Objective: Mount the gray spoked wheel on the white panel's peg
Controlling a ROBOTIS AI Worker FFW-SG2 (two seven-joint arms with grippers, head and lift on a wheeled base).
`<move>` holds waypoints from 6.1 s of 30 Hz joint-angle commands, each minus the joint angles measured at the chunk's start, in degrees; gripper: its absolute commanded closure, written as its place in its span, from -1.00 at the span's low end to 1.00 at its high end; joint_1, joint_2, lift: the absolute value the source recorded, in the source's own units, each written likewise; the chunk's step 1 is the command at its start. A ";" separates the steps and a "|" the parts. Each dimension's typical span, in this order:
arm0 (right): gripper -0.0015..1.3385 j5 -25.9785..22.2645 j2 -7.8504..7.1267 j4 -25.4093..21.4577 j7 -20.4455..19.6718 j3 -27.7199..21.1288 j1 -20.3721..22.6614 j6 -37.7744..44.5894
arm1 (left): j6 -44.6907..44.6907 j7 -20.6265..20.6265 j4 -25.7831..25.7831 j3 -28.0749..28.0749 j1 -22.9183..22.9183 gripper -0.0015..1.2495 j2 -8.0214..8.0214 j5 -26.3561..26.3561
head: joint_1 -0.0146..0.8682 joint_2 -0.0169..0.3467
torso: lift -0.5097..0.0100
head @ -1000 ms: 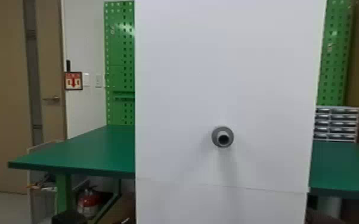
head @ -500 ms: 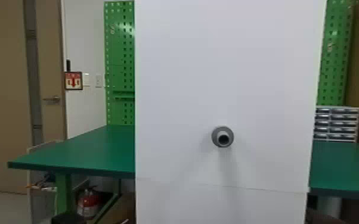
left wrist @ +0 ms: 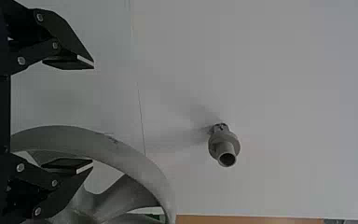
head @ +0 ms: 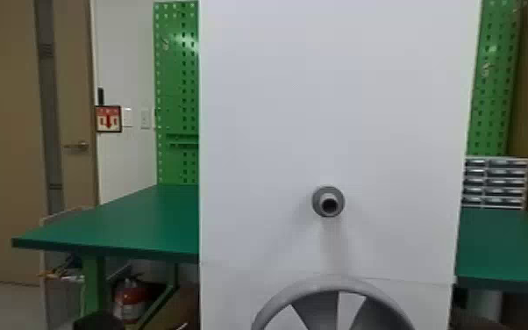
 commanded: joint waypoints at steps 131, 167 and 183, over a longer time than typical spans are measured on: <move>0.77 -11.62 -6.61 -23.15 -18.96 4.97 -23.46 37.58 | 0.01 1.76 0.10 -2.11 -1.06 -0.20 1.14 0.28 | -0.69 -0.95 | -0.59; 0.77 -11.27 -6.52 -15.42 -18.96 4.97 -26.01 33.27 | 0.01 1.85 0.10 -2.20 -0.89 -0.20 1.14 0.28 | -0.69 -0.95 | -0.59; 0.77 -10.48 -6.88 -12.43 -18.96 4.62 -27.68 32.57 | 0.01 1.85 0.10 -2.20 -0.89 -0.20 1.14 0.37 | -0.69 -0.95 | -0.59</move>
